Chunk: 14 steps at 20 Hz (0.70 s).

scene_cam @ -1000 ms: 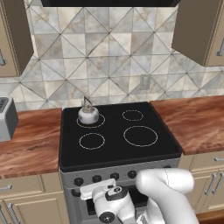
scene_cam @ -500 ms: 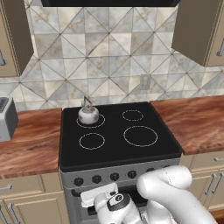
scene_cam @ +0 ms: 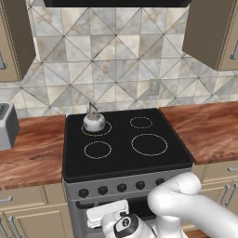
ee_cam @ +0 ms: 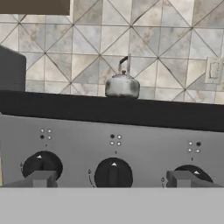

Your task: The kettle is done boiling. Turn off the stove, then wait for 300 timesteps before moving the kettle to the dining table.

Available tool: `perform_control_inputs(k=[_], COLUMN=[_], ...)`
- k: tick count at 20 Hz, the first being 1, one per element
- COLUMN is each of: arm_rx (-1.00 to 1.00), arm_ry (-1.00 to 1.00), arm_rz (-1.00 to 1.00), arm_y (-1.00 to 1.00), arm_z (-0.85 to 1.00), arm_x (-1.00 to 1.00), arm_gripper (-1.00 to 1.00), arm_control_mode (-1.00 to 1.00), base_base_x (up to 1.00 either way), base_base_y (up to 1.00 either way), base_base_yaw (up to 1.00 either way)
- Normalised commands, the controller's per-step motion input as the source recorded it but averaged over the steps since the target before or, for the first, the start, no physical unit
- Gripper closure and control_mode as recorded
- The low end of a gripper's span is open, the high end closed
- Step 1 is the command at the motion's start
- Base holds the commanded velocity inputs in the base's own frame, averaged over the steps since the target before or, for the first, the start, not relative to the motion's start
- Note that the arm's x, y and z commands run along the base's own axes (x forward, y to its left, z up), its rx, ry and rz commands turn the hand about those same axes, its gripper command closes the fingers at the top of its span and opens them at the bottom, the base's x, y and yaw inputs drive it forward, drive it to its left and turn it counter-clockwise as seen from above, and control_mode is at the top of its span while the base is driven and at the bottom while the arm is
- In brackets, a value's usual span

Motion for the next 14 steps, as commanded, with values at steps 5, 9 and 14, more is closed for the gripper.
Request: perform_control_inputs(k=[5, 9, 14], arm_rx=[0.0, 0.0, 0.0], arm_ry=[0.0, 0.0, 0.0], arm_rz=[-0.1, -0.09, -0.07], arm_y=[0.09, 0.1, 0.07], arm_z=[0.48, 0.52, 0.57], arm_x=[0.0, 0.0, -0.01], arm_gripper=[-1.0, -1.0, -1.0], arm_control_mode=[-1.0, -1.0, -1.0], base_base_x=[0.0, 0.0, 0.0], base_base_y=[0.0, 0.0, 0.0], base_base_yaw=[0.0, 0.0, 0.0])
